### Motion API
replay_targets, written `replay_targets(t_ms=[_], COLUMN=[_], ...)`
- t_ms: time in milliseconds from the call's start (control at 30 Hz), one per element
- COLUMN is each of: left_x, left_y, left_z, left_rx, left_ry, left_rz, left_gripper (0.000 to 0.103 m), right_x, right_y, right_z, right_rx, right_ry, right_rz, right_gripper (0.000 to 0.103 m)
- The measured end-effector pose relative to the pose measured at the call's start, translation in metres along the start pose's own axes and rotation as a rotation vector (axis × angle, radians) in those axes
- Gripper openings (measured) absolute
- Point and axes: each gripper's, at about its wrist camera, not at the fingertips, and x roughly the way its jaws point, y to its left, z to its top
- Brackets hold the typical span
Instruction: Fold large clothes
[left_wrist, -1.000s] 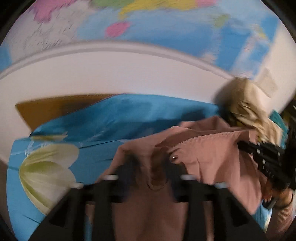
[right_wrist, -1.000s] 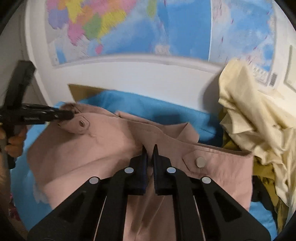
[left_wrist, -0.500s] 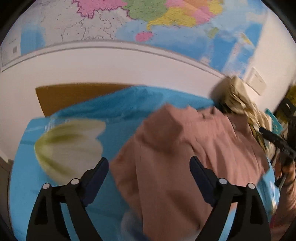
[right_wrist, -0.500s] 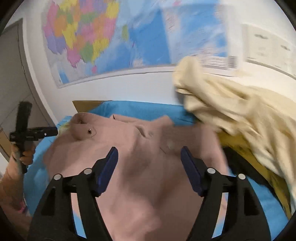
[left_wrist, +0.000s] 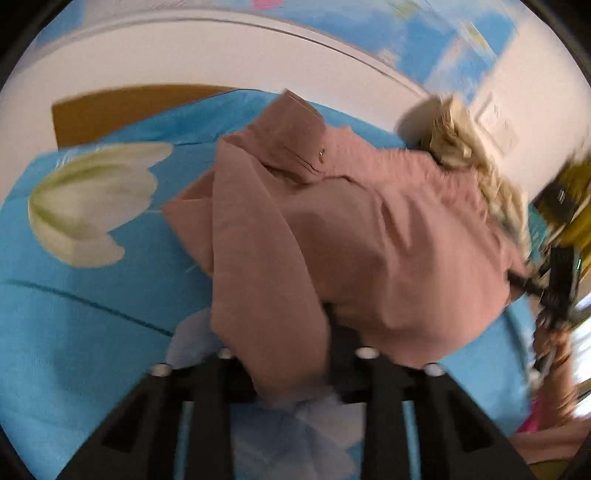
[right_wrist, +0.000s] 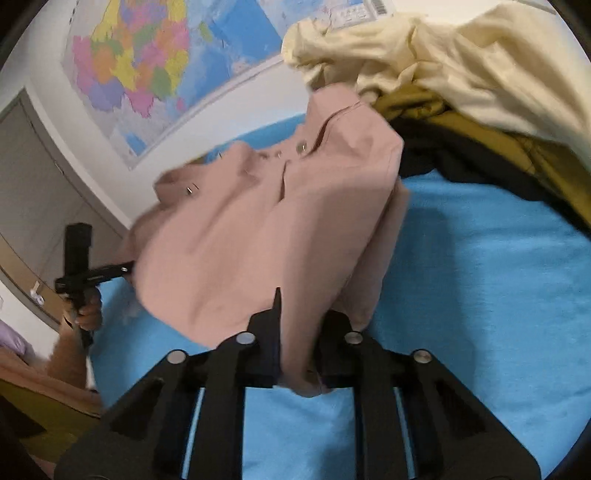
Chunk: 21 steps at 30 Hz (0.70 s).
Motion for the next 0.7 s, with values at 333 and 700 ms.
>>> replay_targets(t_ms=[333,700], left_x=[-0.019,-0.041], left_y=[0.035,-0.038], left_z=[-0.011,0.031], left_rx=[-0.159,0.180], left_ry=[0.104,-0.124], left_rz=[0.004,0.193], left_gripper=[0.024,0.066], right_x=[-0.047,-0.027], right_y=[-0.012,0.052], right_z=[-0.028,0.010], right_rx=[0.008,-0.133], right_ry=[0.109,-0.014], right_rz=[-0.179,-0.167], right_gripper=[0.005,0.065])
